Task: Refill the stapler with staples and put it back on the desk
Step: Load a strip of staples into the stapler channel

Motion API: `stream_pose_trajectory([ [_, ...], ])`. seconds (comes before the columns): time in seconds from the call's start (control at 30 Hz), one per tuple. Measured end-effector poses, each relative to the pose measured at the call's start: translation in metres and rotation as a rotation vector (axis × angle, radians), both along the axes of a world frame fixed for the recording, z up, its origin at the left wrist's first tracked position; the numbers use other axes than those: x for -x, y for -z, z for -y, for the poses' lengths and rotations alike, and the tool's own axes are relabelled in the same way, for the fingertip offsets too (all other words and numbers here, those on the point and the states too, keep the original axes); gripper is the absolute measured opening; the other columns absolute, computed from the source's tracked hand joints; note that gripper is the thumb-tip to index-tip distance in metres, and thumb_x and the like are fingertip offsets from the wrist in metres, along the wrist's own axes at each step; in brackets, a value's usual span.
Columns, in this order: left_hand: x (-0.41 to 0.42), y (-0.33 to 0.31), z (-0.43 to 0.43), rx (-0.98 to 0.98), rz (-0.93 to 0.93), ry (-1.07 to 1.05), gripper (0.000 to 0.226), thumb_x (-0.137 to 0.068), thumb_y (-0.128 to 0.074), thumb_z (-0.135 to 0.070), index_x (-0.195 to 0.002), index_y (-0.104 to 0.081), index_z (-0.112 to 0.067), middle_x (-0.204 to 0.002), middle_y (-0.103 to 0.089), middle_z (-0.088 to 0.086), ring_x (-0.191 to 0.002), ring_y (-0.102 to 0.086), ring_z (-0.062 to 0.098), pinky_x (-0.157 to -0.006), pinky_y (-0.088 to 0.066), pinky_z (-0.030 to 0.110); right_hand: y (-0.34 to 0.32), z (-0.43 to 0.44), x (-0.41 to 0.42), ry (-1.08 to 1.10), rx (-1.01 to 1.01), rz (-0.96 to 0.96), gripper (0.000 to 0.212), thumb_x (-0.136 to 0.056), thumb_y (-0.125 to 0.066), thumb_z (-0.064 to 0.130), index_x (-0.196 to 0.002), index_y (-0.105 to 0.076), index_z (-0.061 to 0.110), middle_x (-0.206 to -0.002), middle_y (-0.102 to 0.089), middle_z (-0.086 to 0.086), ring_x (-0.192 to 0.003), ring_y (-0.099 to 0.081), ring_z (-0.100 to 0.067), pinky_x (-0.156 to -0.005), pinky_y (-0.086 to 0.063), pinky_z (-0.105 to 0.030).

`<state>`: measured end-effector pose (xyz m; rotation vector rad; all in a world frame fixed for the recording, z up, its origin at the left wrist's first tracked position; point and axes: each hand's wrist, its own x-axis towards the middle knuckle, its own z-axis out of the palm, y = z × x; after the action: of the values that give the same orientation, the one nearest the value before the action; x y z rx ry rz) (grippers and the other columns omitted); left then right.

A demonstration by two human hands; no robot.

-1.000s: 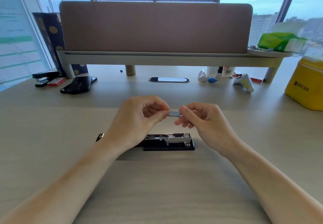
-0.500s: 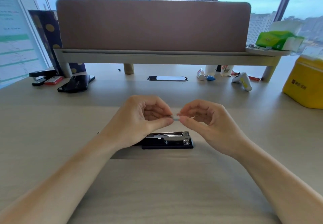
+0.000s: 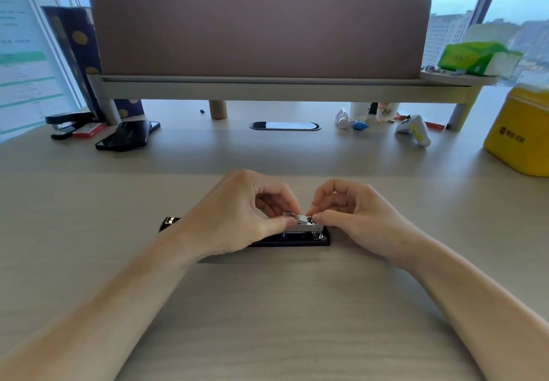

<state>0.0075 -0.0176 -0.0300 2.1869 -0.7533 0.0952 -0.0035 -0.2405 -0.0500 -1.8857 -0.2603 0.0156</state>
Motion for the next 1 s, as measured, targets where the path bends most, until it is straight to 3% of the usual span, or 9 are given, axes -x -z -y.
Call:
stream_pose_trajectory([
  [0.2,0.003,-0.002,0.002,-0.055,0.015,0.011,0.009,-0.082,-0.088,-0.019,-0.087,-0.085,-0.025,-0.081,-0.083,-0.011,-0.081,-0.079,0.002,-0.077,-0.053,0.007,-0.003,0.0,-0.003,0.016,0.004,-0.083,0.024,-0.081,-0.07,-0.01,-0.093,-0.069,0.011,-0.084,-0.078,-0.006,-0.072,-0.067,-0.011,-0.077,-0.052,-0.021],
  [0.33,0.005,-0.001,0.002,-0.139,0.046,0.0,0.014,-0.081,-0.089,-0.023,-0.092,-0.087,-0.031,-0.088,-0.084,-0.017,-0.087,-0.076,-0.008,-0.08,-0.05,0.003,-0.002,0.0,-0.002,0.008,-0.011,-0.078,0.023,-0.081,-0.071,-0.01,-0.093,-0.069,0.01,-0.082,-0.076,-0.005,-0.072,-0.067,-0.011,-0.078,-0.051,-0.022],
  [0.53,0.0,-0.011,-0.012,-0.107,0.035,-0.065,0.011,-0.075,-0.091,-0.03,-0.078,-0.081,-0.029,-0.088,-0.083,-0.02,-0.085,-0.077,-0.003,-0.079,-0.056,0.009,-0.004,0.011,-0.001,-0.069,-0.049,-0.082,0.017,-0.081,-0.077,0.002,-0.092,-0.069,0.013,-0.087,-0.079,-0.005,-0.083,-0.07,-0.016,-0.089,-0.05,-0.032],
  [0.63,0.0,-0.008,-0.012,-0.197,0.017,-0.047,0.014,-0.075,-0.091,-0.029,-0.072,-0.078,-0.027,-0.087,-0.083,-0.016,-0.084,-0.078,-0.002,-0.071,-0.054,0.009,-0.005,0.016,0.003,-0.137,-0.002,-0.039,0.025,-0.076,-0.081,-0.007,-0.088,-0.066,0.009,-0.088,-0.076,-0.005,-0.08,-0.069,-0.015,-0.083,-0.056,-0.027],
  [0.73,-0.001,-0.004,-0.01,-0.221,0.018,-0.042,0.012,-0.076,-0.091,-0.03,-0.075,-0.079,-0.027,-0.085,-0.083,-0.015,-0.084,-0.078,0.0,-0.075,-0.057,0.017,-0.003,0.015,0.004,-0.147,0.073,0.022,0.03,-0.075,-0.08,-0.016,-0.083,-0.063,0.008,-0.087,-0.074,-0.004,-0.076,-0.065,-0.016,-0.076,-0.056,-0.025],
  [1.0,-0.001,0.0,-0.006,-0.201,0.009,-0.037,0.014,-0.077,-0.089,-0.033,-0.085,-0.079,-0.03,-0.082,-0.081,-0.011,-0.083,-0.077,0.009,-0.08,-0.059,0.033,0.003,0.015,0.001,-0.125,0.084,0.075,0.031,-0.074,-0.083,-0.011,-0.081,-0.063,0.012,-0.086,-0.073,-0.002,-0.076,-0.064,-0.015,-0.077,-0.055,-0.025],
])
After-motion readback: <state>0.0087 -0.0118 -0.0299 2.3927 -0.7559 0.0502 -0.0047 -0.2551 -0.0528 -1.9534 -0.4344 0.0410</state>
